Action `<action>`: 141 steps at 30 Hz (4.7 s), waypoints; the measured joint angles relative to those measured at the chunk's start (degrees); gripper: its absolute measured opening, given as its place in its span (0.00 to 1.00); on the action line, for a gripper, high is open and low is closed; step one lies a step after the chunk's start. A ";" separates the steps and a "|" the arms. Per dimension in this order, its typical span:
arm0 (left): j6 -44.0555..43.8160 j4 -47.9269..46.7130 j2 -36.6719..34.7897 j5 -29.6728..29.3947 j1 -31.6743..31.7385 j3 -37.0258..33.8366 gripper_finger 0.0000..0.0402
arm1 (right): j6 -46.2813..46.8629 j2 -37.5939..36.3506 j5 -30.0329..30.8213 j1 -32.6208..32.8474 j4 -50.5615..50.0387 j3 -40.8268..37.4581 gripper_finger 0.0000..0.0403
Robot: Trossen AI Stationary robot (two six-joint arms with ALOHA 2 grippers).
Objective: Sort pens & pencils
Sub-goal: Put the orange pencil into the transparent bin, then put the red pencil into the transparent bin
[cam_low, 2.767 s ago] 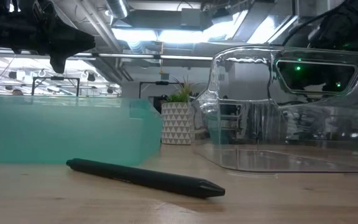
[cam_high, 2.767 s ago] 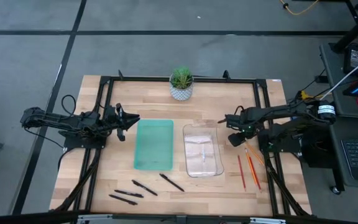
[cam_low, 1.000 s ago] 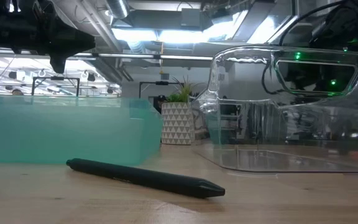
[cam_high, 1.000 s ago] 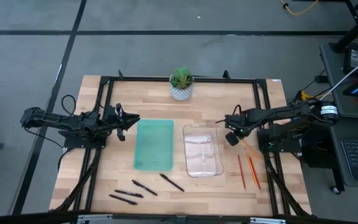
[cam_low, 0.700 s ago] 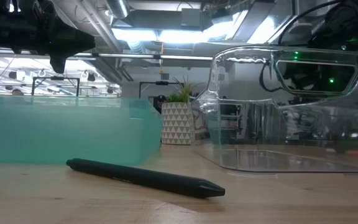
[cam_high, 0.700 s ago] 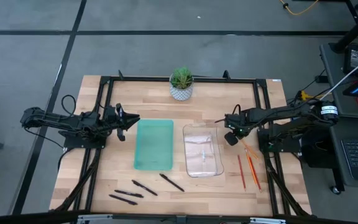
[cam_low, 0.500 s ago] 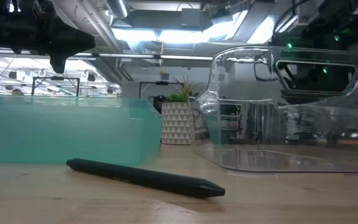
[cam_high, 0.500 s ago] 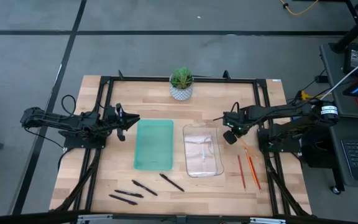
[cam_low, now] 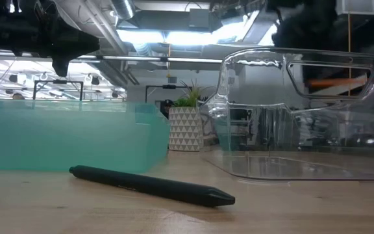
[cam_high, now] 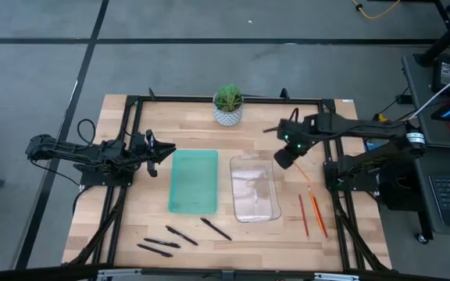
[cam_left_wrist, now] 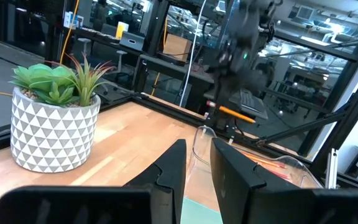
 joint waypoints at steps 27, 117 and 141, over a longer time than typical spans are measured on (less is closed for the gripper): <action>-0.04 -0.07 0.01 0.00 0.00 -0.01 0.17 | 15.55 11.02 -6.25 8.13 36.78 -4.72 0.06; -1.46 -3.79 0.01 -0.02 0.02 -0.01 0.17 | 76.50 11.74 4.91 53.92 22.56 -25.92 0.52; -1.48 -4.87 0.01 -0.03 0.01 -0.01 0.17 | 75.08 15.30 2.93 51.66 24.50 -25.62 0.35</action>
